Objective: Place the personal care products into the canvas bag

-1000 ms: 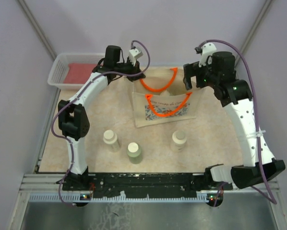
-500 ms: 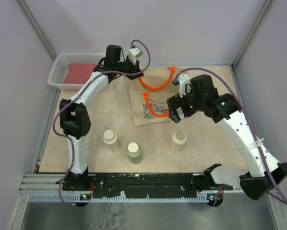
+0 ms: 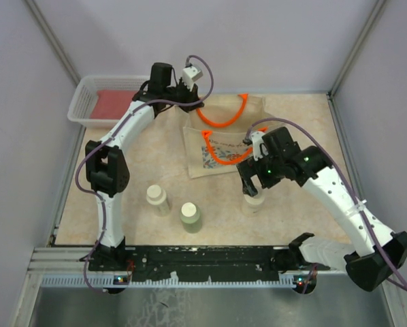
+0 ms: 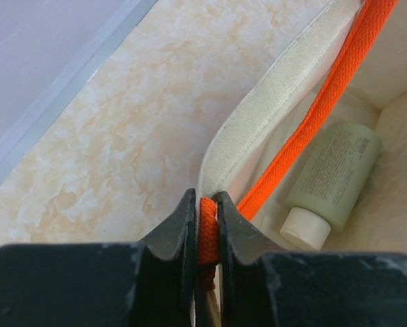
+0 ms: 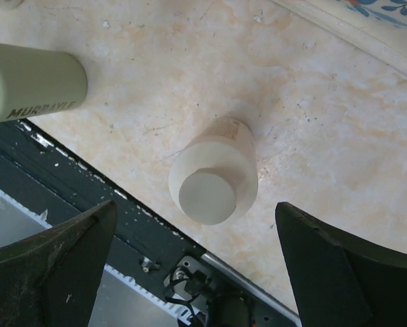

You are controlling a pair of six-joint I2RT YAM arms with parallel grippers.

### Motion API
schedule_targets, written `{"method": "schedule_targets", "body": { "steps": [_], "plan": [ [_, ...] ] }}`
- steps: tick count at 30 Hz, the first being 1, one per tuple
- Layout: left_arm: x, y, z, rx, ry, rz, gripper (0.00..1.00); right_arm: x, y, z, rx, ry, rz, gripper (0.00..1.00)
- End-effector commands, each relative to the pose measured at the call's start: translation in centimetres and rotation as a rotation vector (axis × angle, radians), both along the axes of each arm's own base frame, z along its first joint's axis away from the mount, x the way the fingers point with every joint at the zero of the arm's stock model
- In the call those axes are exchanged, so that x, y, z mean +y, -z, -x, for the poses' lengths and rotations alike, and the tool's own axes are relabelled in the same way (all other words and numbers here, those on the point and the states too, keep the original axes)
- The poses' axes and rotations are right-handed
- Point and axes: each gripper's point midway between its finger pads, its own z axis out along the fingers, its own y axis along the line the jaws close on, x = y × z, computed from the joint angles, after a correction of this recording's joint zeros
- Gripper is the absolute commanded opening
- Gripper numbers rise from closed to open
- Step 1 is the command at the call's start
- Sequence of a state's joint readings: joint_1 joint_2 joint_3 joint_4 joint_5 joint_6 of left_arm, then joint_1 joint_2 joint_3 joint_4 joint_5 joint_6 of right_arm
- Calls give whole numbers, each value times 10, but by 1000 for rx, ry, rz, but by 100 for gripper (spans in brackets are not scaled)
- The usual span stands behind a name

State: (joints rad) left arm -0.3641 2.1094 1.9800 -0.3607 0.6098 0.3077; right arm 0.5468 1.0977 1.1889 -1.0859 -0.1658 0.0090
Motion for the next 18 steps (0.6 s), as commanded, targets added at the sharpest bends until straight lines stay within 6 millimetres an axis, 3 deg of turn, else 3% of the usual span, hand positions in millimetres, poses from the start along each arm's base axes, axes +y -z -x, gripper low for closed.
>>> {"method": "schedule_targets", "body": {
  "steps": [1, 9, 13, 18],
  "plan": [
    [7, -15, -13, -60, -30, 0, 0, 9, 2, -11, 0, 57, 9, 99],
    [7, -16, -11, -58, -27, 0, 0, 17, 45, -10, 71, 190, 83, 99],
    [7, -18, -10, -61, -22, 2, 0, 7, 69, -4, 89, 234, 157, 99],
    [7, -18, -7, -58, -14, 5, 0, 8, 82, -9, 80, 270, 182, 99]
  ]
}}
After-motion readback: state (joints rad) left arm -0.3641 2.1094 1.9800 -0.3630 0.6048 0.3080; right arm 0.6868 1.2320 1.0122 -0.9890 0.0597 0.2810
